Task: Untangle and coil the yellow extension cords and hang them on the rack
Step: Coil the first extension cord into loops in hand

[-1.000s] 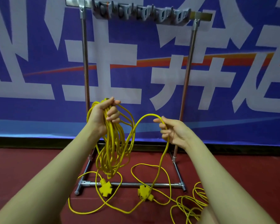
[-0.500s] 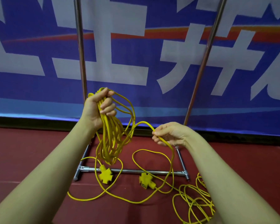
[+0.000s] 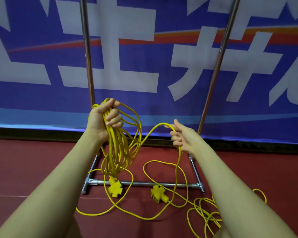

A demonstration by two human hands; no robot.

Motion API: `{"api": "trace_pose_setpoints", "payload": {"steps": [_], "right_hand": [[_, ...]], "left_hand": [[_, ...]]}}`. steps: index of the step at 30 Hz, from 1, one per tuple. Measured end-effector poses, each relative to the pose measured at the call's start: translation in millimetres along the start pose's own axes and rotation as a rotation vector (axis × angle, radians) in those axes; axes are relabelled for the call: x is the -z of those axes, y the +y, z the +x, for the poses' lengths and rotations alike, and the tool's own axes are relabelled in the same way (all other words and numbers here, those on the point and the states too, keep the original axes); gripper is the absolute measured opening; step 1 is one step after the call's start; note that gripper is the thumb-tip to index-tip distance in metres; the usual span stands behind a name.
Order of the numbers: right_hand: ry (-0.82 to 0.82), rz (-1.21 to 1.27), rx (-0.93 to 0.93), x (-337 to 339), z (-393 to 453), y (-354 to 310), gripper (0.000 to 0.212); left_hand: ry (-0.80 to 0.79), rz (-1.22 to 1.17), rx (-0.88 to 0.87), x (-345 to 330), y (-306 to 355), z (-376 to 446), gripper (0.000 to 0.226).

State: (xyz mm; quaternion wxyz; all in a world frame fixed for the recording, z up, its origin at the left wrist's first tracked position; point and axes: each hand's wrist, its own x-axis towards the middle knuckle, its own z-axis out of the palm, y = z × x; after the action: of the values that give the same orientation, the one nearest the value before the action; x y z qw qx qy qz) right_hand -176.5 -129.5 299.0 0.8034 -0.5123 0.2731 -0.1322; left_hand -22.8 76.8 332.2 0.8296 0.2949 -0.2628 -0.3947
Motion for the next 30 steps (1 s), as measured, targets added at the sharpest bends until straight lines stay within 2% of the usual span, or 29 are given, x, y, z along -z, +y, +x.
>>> {"api": "trace_pose_setpoints", "payload": {"steps": [2,9,11,13,19,21,24,27,30], "right_hand": [[-0.101,-0.032,-0.051,0.0,-7.4,-4.9,0.039],[-0.336,-0.239,-0.202,5.1,-29.6,-13.6,0.021],[-0.355,-0.317,-0.243,5.4,-29.9,-12.0,0.027],[-0.293,-0.388,-0.253,5.0,-28.3,-9.9,0.035],[-0.117,-0.438,-0.198,11.2,-23.8,-4.5,0.022],[0.004,-0.521,-0.132,15.6,-20.8,0.2,0.017],[0.263,-0.583,0.063,20.4,-14.0,8.2,0.007],[0.458,-0.493,0.135,19.2,-7.1,14.1,0.009],[0.604,-0.350,0.186,14.7,-1.1,16.5,0.021]], "left_hand": [[-0.005,0.000,0.004,-2.6,-3.1,0.3,0.018],[-0.034,-0.024,0.011,-7.7,-4.9,-0.2,0.017],[-0.050,-0.023,0.000,-8.4,-4.1,-0.2,0.018],[-0.060,-0.028,-0.008,-9.5,-4.2,0.0,0.017],[-0.053,-0.079,-0.036,-11.2,-4.6,-0.5,0.019],[-0.038,-0.089,-0.043,-12.1,-5.0,-1.3,0.025],[-0.011,-0.096,-0.071,-12.8,-2.9,-3.3,0.035],[-0.079,-0.168,-0.093,-14.4,1.7,-6.0,0.022],[-0.232,-0.316,-0.056,-8.9,2.7,-5.8,0.018]]}}
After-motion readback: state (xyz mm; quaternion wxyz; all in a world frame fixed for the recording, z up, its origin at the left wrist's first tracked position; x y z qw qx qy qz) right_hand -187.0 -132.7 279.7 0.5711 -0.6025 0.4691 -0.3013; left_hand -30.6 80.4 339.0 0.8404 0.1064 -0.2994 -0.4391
